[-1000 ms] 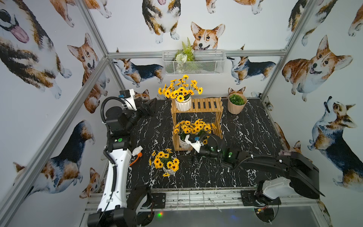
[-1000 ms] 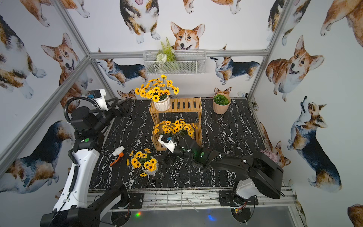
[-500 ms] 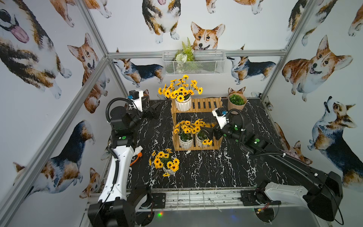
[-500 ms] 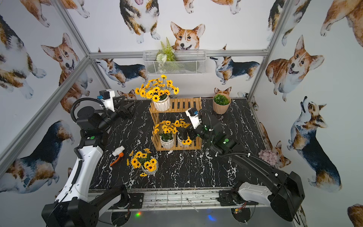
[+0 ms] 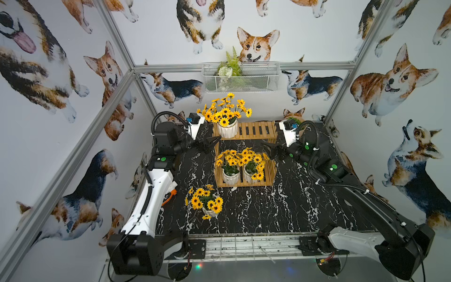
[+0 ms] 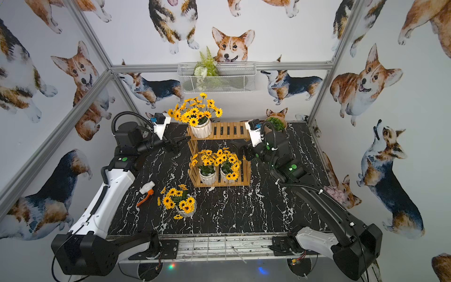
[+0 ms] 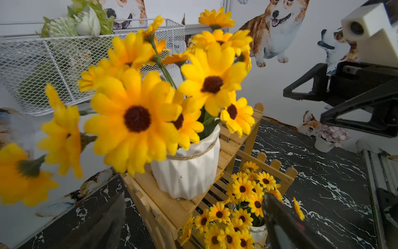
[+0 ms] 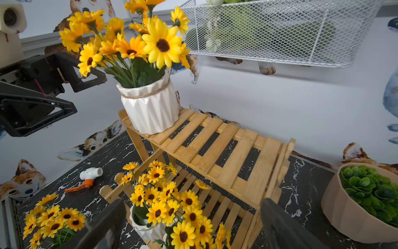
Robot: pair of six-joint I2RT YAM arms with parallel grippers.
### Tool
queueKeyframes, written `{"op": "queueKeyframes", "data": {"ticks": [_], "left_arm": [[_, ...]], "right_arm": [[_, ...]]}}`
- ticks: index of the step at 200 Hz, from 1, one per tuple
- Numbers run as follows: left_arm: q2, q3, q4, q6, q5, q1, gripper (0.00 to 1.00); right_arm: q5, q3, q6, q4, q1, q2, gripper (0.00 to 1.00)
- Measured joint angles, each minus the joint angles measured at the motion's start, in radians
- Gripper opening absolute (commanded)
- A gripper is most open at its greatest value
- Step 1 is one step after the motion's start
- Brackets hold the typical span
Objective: Take the sunflower pots off the shelves
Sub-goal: Pick up the sunflower pot from the shelf.
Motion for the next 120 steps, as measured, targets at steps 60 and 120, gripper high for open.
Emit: {"op": "queueKeyframes", "data": {"ticks": [60, 120], "left_arm": [[0.055, -0.003, 0.059, 0.035, 0.000, -0.039, 1.00], [0.098, -0.021, 0.174, 0.055, -0.004, -0.053, 1.00]], "right_arm": [[-0.028, 0.001, 0.011, -0.018, -0.039, -0.034, 1.00], [-0.051, 0.005, 0.011, -0.023, -0.058, -0.034, 1.00]]}}
